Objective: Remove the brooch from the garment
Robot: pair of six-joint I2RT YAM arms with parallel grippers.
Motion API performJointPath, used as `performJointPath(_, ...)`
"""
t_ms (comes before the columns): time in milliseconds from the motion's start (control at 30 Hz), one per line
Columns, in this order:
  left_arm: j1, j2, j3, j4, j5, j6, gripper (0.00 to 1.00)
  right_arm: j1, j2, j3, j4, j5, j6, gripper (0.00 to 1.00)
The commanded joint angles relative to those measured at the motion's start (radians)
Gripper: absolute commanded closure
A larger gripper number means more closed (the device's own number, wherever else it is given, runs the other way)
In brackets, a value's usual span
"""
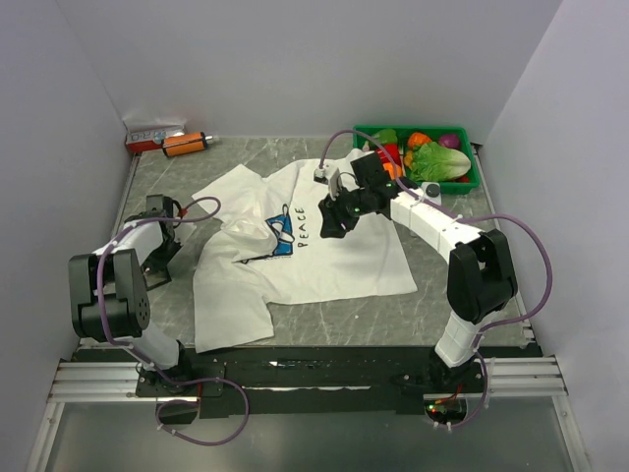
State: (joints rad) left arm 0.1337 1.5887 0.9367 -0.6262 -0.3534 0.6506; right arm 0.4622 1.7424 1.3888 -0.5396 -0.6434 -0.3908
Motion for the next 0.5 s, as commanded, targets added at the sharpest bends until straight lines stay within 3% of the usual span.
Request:
performJointPath(0,-0.008,-0.030,0.007,-0.039,0.014,-0.034,0.75,0.007,0.005,0.015,0.015,0.001,-0.011,0.46)
performJointPath(467,-0.009,-0.064,-0.009,-0.118,0.102,-0.088,0.71,0.006,0.003,0.001,0.012,-0.004,-0.014,0.46)
